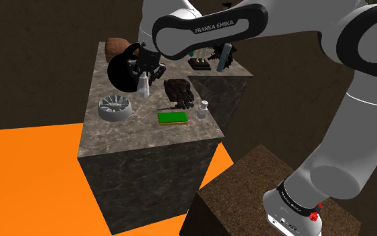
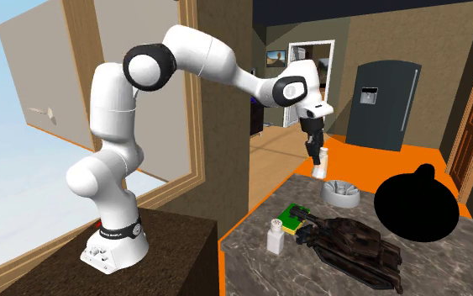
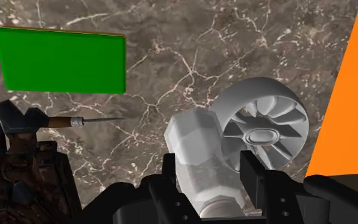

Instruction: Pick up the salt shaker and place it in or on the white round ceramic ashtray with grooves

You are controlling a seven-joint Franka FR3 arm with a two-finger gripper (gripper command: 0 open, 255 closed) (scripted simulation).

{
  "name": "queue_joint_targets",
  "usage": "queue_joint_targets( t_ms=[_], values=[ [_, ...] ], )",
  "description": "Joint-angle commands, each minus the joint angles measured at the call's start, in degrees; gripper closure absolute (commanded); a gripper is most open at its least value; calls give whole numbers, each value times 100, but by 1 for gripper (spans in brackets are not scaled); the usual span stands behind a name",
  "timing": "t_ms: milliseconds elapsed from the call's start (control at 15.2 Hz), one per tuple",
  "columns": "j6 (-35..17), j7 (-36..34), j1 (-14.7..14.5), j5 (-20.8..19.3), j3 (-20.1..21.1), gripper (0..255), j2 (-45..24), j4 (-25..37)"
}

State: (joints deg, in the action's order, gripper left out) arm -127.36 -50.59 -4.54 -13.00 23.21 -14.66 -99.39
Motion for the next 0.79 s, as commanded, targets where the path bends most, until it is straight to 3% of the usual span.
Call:
queue_joint_targets(
  t_ms=[0, 396, 462, 528, 726],
  values=[
    [243, -160, -182, -212, -12, 255, -466, 655],
    [1275, -331, -947, -698, -173, 255, -2166, 3302],
    [1526, -307, -1118, -762, -215, 255, -2534, 3927],
    [2038, -211, -1442, -855, -296, 255, -3245, 5182],
    [1750, -271, -1377, -850, -307, 255, -3163, 4799]
  ],
)
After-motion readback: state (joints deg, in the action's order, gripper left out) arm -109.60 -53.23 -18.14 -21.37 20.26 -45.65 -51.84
